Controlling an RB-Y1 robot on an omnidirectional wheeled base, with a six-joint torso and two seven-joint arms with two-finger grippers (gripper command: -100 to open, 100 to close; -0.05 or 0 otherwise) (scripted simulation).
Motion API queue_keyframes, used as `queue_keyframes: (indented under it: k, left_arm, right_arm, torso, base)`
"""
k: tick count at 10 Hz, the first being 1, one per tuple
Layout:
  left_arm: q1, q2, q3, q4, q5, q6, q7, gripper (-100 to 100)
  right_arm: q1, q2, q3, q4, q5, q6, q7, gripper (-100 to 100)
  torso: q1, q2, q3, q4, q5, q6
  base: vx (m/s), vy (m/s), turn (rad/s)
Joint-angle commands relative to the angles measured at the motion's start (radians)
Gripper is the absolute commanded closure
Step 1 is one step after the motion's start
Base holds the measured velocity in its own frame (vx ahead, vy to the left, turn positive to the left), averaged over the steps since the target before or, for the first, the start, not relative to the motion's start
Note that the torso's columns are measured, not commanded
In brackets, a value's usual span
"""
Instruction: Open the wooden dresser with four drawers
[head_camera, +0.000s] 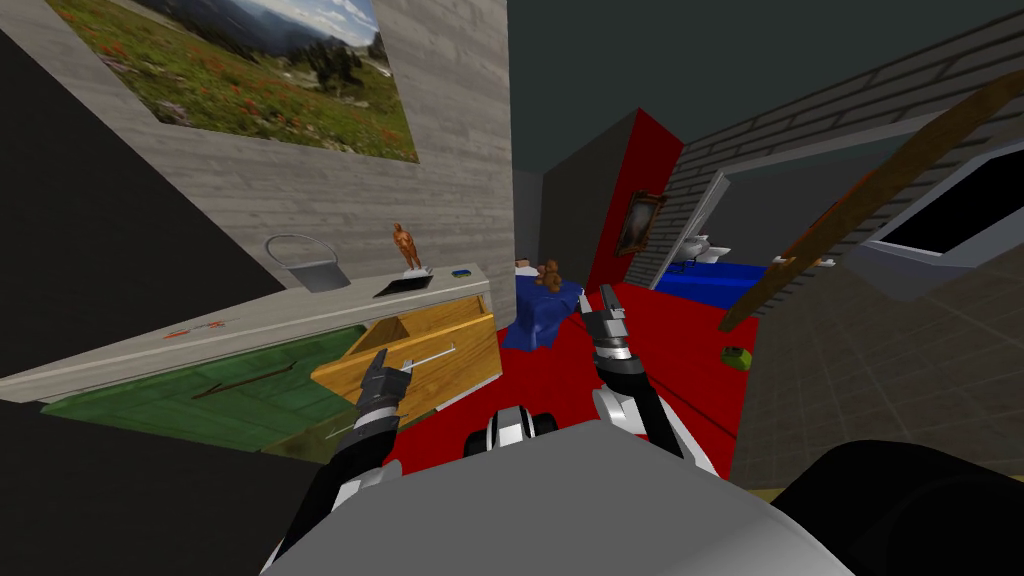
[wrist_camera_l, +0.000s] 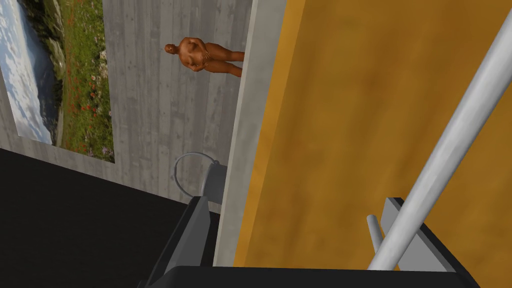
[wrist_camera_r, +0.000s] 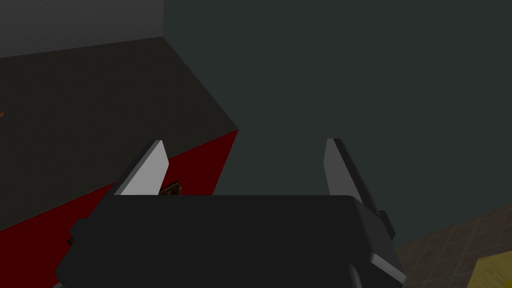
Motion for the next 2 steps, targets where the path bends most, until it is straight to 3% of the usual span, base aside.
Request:
queue_keyframes:
  k: [1,2]
  left_arm:
    - [0.000,0.000,0.000,0.000,0.000,0.000,0.000,0]
    - [0.000,0.000,0.000,0.000,0.000,0.000,0.000,0]
  right_arm:
    - [0.000,0.000,0.000,0.000,0.000,0.000,0.000,0]
    - [0.000,0.000,0.000,0.000,0.000,0.000,0.000,0]
  torso:
    - [0.000,0.000,0.000,0.000,0.000,0.000]
    - [0.000,0.000,0.000,0.000,0.000,0.000]
  base:
    - [0.000,0.000,0.000]
    - [0.000,0.000,0.000]
